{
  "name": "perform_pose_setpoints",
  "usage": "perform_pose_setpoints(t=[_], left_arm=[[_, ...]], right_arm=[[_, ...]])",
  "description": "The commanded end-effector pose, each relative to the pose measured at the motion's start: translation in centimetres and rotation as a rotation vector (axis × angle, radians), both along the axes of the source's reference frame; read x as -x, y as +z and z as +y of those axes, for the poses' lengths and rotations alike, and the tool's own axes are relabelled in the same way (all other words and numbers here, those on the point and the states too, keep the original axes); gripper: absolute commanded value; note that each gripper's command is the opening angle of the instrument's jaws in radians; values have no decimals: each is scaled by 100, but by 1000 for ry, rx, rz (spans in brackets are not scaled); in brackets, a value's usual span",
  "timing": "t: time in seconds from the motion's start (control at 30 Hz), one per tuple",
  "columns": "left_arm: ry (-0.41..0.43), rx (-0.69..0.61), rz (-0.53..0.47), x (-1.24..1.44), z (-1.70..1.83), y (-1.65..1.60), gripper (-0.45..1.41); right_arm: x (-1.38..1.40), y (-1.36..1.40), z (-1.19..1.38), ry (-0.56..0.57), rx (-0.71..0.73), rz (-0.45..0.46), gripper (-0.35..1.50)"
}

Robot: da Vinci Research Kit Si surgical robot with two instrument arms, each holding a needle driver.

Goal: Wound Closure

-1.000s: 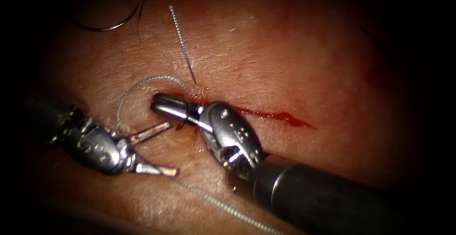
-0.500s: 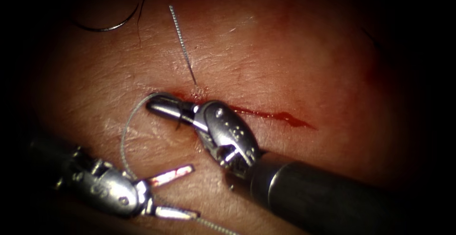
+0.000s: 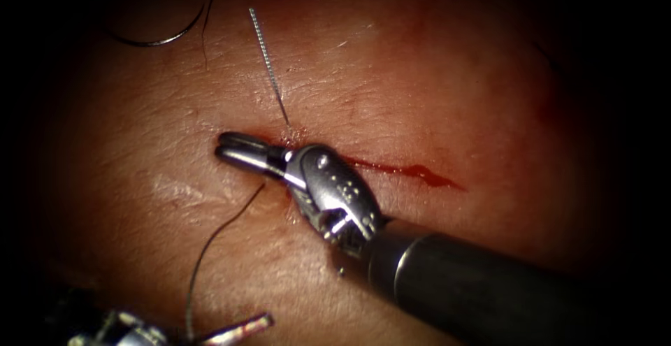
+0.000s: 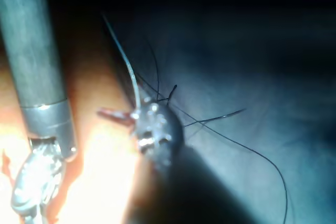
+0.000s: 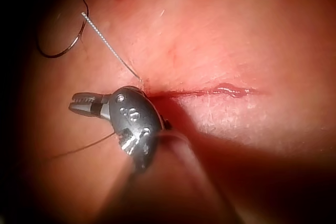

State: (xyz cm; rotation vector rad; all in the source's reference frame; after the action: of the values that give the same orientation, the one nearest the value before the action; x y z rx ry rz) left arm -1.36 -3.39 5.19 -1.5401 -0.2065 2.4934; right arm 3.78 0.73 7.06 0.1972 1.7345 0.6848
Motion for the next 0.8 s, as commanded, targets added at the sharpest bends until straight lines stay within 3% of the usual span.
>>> perform_pose_setpoints(t=[0.03,0.07,0.1,0.27,0.33,0.37,0.4,0.63,0.8], left_arm=[[2,-6,0,-4,-3,3,47],[7,-5,-4,-7,1,2,34],[9,-2,-2,-14,10,5,7],[10,5,8,-32,29,27,-45],[15,19,11,-42,38,40,-45],[13,34,23,-49,44,47,-45],[11,35,26,-53,48,50,-45],[-4,49,54,-75,68,78,-45],[31,85,42,-72,63,73,-45]], right_arm=[[2,-2,5,4,9,-5,12],[8,-6,10,9,19,-11,15],[24,-15,19,15,33,-21,24],[40,-24,15,-15,29,-40,56],[44,-28,7,-69,25,-87,78],[49,-35,2,-117,34,-117,98],[51,-39,0,-137,43,-127,103],[53,-67,-36,-317,140,-197,123],[14,-67,-60,-395,263,-250,123]])
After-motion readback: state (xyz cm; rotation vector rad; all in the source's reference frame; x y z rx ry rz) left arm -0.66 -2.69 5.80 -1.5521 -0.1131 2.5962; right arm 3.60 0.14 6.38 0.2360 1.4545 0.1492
